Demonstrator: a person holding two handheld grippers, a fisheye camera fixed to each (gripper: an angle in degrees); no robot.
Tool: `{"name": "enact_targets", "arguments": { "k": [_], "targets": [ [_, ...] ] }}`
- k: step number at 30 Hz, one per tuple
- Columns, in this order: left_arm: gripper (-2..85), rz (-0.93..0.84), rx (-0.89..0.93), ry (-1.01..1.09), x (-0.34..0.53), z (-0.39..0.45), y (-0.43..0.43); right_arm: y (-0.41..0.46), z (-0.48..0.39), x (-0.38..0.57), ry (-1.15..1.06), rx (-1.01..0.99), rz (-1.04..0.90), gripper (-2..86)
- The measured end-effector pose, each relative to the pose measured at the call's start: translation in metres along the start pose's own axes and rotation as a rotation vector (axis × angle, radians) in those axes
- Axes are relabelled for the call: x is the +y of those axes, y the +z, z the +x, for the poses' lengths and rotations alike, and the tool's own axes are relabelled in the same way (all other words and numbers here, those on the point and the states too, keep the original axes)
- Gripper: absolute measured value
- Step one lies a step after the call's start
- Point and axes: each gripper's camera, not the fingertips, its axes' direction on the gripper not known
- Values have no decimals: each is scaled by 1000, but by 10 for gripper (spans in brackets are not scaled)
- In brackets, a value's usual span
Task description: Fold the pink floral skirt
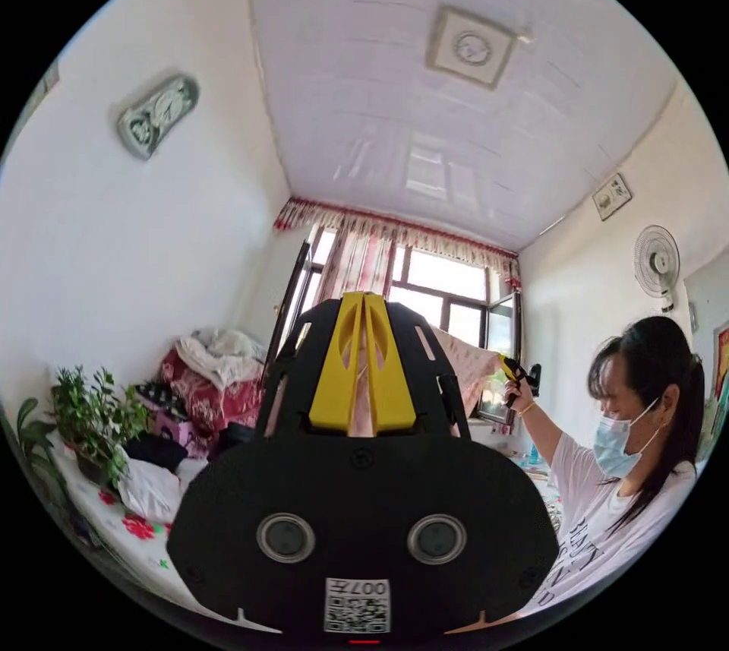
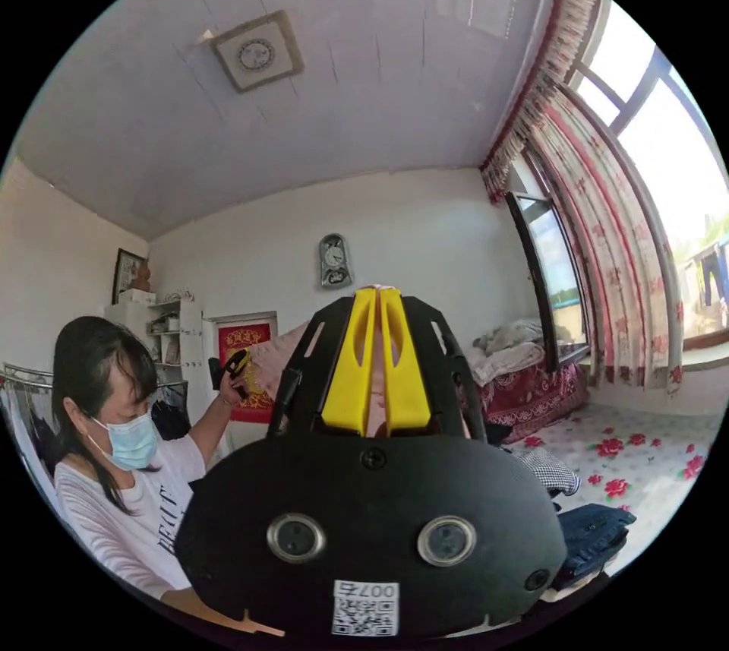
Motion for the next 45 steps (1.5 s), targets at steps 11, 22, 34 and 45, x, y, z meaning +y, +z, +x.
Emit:
{"name": "enact_targets", "arguments": {
  "k": [11, 22, 34, 45],
  "targets": [
    [-10, -23, 43, 140, 51, 128, -104, -143, -118, 42, -126, 27, -164, -4],
    [-10, -416, -28, -415, 335, 76, -158, -246, -68, 326, 381, 278, -553, -3],
    [-10, -750, -169, -738, 473, -31, -86, -247, 89, 529, 928, 375, -642, -3],
    [5, -774, -434, -914, 522, -237, 40, -22, 283, 561, 823, 465, -752, 14]
  ]
}}
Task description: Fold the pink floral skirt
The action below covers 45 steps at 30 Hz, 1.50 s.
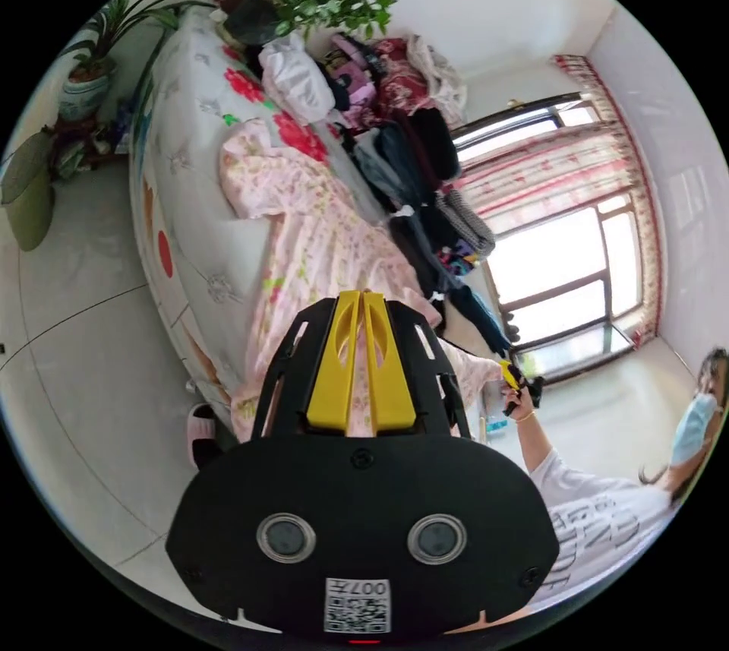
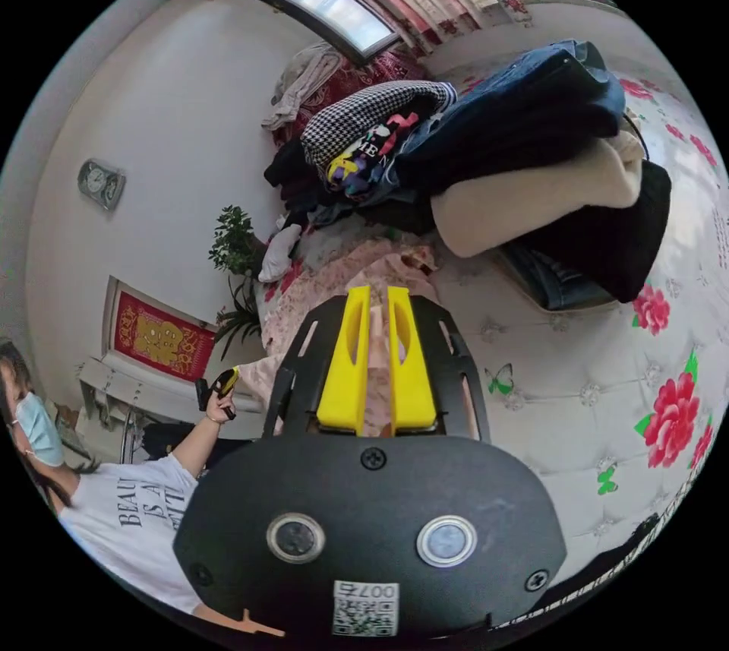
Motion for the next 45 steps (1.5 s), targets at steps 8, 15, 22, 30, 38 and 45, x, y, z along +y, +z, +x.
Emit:
{"name": "enact_targets", "arguments": {
  "k": [8, 15, 22, 30, 38, 45],
  "targets": [
    [88, -39, -184, 30, 7, -38, 5, 113, 60, 36, 18, 192, -202, 45],
    [108, -177, -158, -159, 123, -99, 12, 103, 92, 135, -48, 277, -355, 76],
    [127, -118, 35, -275, 138, -143, 42, 128, 102, 161, -69, 266, -476, 61],
    [64, -80, 19, -27, 105, -76, -4, 113, 84, 157, -167, 318, -465, 1],
    [99, -47, -119, 7, 114, -67, -41, 76, 83, 155, -109, 276, -355, -2],
    [112, 164, 284, -627, 248, -218, -43, 65, 80, 167, -65, 299, -358, -3]
  ]
}}
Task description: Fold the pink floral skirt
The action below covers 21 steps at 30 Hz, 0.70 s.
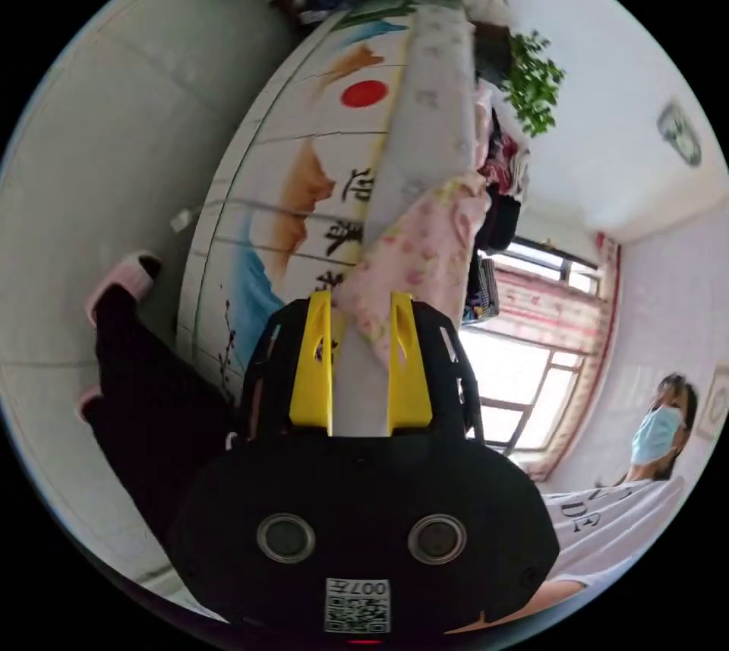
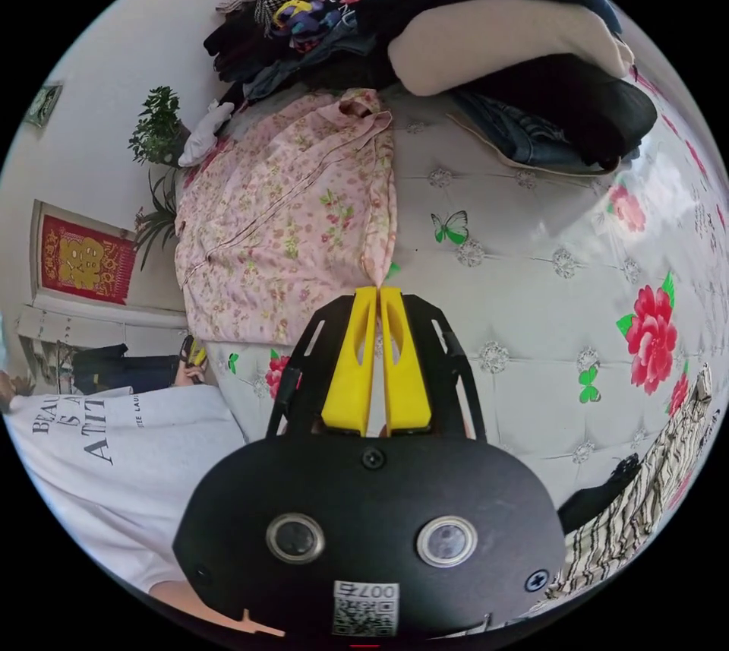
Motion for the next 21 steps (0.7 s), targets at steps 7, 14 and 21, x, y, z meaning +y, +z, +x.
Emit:
{"name": "enact_targets", "arguments": {
  "k": [7, 14, 21],
  "targets": [
    [128, -29, 275, -122, 10, -53, 34, -24, -2, 7, 34, -39, 26, -3],
    [-7, -12, 292, 105, 14, 10, -14, -74, 7, 24, 57, -177, 150, -3],
    [-9, -97, 219, 574, 57, 169, -119, -145, 19, 69, 34, -408, 279, -3]
  ]
}}
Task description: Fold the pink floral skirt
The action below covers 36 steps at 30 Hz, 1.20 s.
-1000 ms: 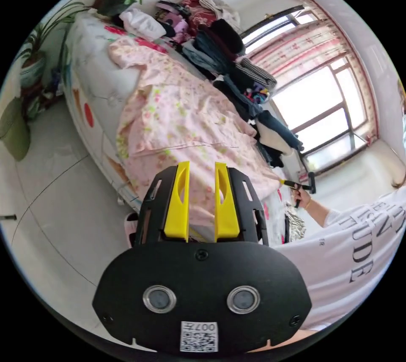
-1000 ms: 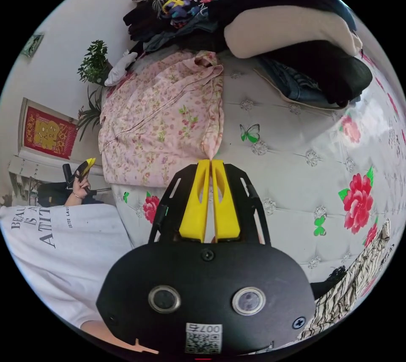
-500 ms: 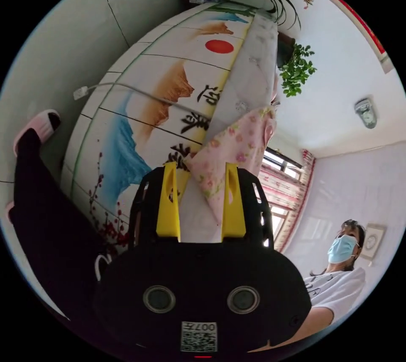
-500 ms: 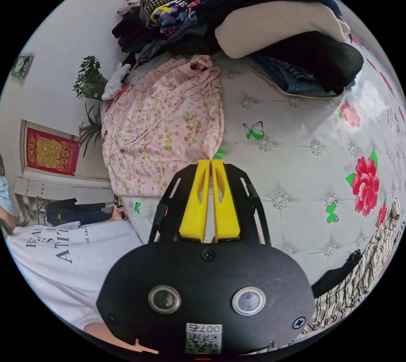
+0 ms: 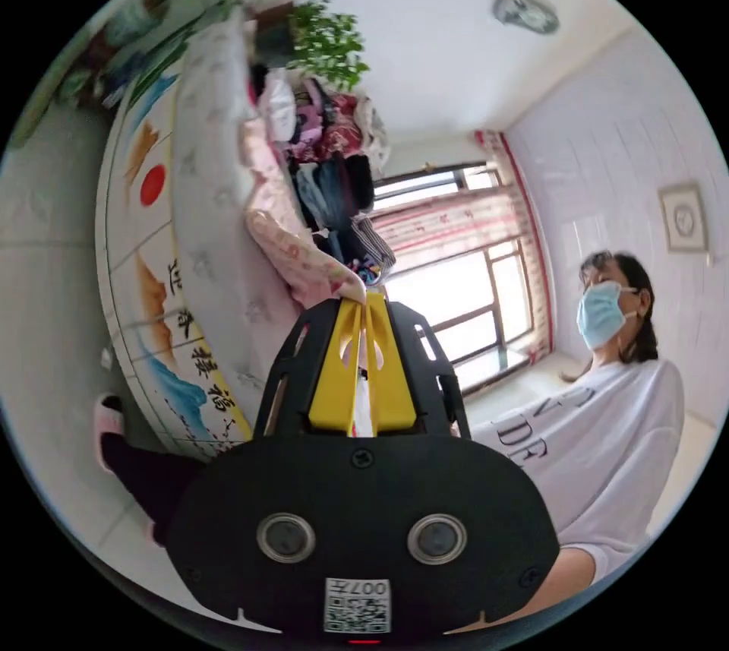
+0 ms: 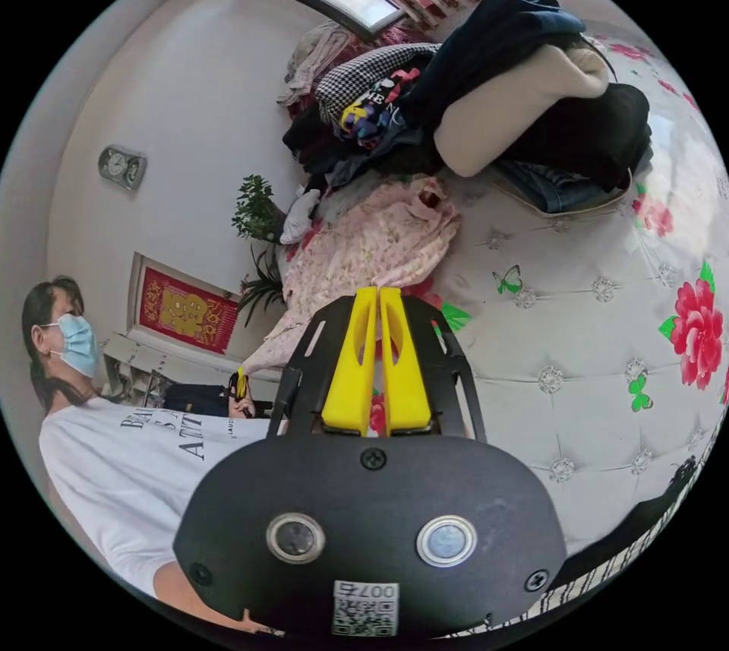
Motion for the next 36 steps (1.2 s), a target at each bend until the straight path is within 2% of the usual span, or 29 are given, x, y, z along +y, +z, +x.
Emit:
{"name": "enact_targets", "arguments": {
  "k": [4, 7, 10, 15, 17, 20, 23, 26, 30, 36],
  "targets": [
    [-9, -66, -102, 103, -2, 69, -16, -33, -18, 20, -23, -33, -54, -3],
    [-10, -124, -197, 45, -9, 62, -3, -28, -12, 19, 22, -13, -145, -3],
    [-10, -145, -172, 25, -50, 51, 40, -11, -19, -18, 37, -24, -162, -3],
    [-9, -72, -49, 164, -171, 110, 117, -33, -76, -120, -52, -182, 72, -4],
    [-9, -38, 7, 278, -217, 174, 139, -68, -112, -159, -82, -281, 201, -3],
    [-9, -21, 41, 446, -237, 265, 145, -123, -170, -178, -209, -380, 323, -3],
    [-10, 4, 61, 562, -224, 327, 130, -176, -219, -163, -356, -389, 379, -3],
    [-9, 6, 104, 588, -197, 349, 108, -217, -241, -124, -453, -382, 397, -4],
    [-9, -20, 99, 571, -155, 346, 87, -244, -240, -65, -481, -369, 363, -4],
    [-9, -89, 50, 463, -79, 292, 60, -240, -210, 30, -432, -276, 268, -4]
  ]
}}
